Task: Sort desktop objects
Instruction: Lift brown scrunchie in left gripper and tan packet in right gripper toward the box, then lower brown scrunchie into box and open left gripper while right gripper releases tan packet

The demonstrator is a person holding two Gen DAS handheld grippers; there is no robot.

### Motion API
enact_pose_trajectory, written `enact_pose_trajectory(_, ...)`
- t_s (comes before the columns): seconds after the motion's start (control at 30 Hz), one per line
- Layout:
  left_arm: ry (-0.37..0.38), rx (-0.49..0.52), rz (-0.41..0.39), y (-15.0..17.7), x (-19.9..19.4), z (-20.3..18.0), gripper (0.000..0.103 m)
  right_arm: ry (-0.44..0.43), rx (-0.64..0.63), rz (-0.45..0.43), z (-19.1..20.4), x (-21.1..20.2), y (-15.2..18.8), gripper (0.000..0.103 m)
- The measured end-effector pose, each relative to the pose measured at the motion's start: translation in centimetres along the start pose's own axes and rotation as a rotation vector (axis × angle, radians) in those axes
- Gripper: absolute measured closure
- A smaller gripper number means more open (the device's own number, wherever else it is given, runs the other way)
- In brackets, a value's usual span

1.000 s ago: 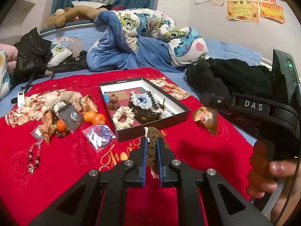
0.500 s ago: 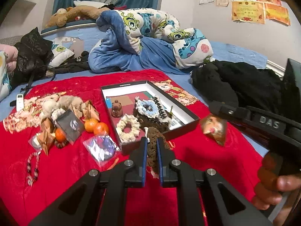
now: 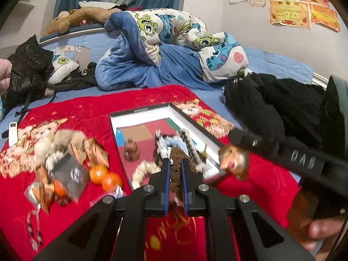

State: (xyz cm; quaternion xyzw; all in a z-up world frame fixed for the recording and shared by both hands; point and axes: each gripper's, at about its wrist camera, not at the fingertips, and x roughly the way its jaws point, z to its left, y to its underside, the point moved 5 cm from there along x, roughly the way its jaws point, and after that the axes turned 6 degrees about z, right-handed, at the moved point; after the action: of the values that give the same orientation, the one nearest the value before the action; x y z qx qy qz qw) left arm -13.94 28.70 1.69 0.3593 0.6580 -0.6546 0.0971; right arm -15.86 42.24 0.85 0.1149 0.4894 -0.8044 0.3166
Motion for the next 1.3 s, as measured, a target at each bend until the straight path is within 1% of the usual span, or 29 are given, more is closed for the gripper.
enact_pose_trajectory(0.17, -0.001, -0.011, 0.004, -2.8, 2.4, 1.8, 0.093, -0.008, 0.033, 0.001, 0.0, 2.4, -1.3, 0.093)
enact_pose_trajectory(0.3, 0.016, -0.029, 0.020, -3.7, 5.0, 2.5, 0.093, 0.009, 0.050, 0.005, -0.6, 4.2, -2.1, 0.093)
enact_pose_trajectory(0.37, 0.008, -0.023, 0.024, -4.0, 6.3, 2.7, 0.093, 0.030, 0.048, 0.014, -0.9, 5.0, -2.2, 0.093)
enact_pose_trajectory(0.4, -0.004, -0.013, 0.027, -4.0, 7.0, 2.7, 0.093, 0.060, 0.029, 0.020, -0.9, 5.4, -2.2, 0.093)
enact_pose_trajectory(0.47, -0.010, -0.013, 0.037, -3.9, 8.2, 3.0, 0.093, 0.088, 0.007, 0.028, -0.9, 5.8, -2.1, 0.093)
enact_pose_trajectory(0.63, 0.015, -0.037, 0.099, -2.4, 11.1, 3.7, 0.093, 0.130, -0.043, 0.055, -0.9, 7.0, -1.7, 0.093)
enact_pose_trajectory(0.7, 0.000, -0.009, 0.114, -1.8, 11.9, 3.5, 0.093, 0.161, -0.061, 0.071, -1.2, 7.4, -1.2, 0.093)
enact_pose_trajectory(0.77, -0.012, 0.036, 0.117, -1.3, 12.3, 3.1, 0.093, 0.173, -0.069, 0.082, -1.6, 7.7, -1.0, 0.093)
enact_pose_trajectory(0.83, -0.024, 0.059, 0.109, -1.0, 12.2, 3.1, 0.093, 0.162, -0.058, 0.089, -2.0, 8.0, -0.8, 0.093)
enact_pose_trajectory(0.87, -0.027, 0.061, 0.107, -0.9, 12.0, 3.3, 0.093, 0.156, -0.045, 0.087, -2.2, 8.1, -0.7, 0.093)
enact_pose_trajectory(0.9, -0.036, 0.058, 0.098, -0.9, 11.8, 3.6, 0.093, 0.130, -0.021, 0.088, -2.5, 8.3, -0.7, 0.093)
enact_pose_trajectory(0.97, -0.088, 0.053, 0.073, -0.9, 11.4, 4.6, 0.093, 0.107, 0.009, 0.086, -2.6, 8.4, -0.7, 0.093)
enact_pose_trajectory(1.03, -0.118, 0.037, 0.072, -0.8, 11.5, 5.6, 0.093, 0.094, 0.007, 0.090, -2.4, 8.5, -0.5, 0.093)
enact_pose_trajectory(1.17, -0.116, 0.011, 0.098, -0.3, 12.5, 6.5, 0.093, 0.121, -0.029, 0.102, -1.5, 8.9, 0.0, 0.093)
enact_pose_trajectory(1.3, -0.105, 0.007, 0.096, -0.1, 12.7, 6.5, 0.093, 0.133, -0.019, 0.098, -1.5, 9.0, 0.1, 0.093)
